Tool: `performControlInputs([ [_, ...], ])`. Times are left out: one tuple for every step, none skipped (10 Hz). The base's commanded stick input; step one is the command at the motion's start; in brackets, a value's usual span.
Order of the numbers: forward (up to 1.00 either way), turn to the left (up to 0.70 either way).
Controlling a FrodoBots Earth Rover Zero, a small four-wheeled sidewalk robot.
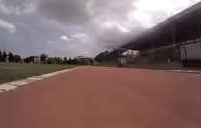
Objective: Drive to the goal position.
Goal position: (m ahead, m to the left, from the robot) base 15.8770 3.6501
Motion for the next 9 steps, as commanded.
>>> performControlInputs([
  [0.45, 0.0],
  [0.45, 0.0],
  [0.45, 0.0],
  [0.45, 0.0],
  [0.45, 0.0],
  [0.45, 0.0],
  [0.45, 0.0],
  [0.45, 0.0],
  [0.45, 0.0],
])
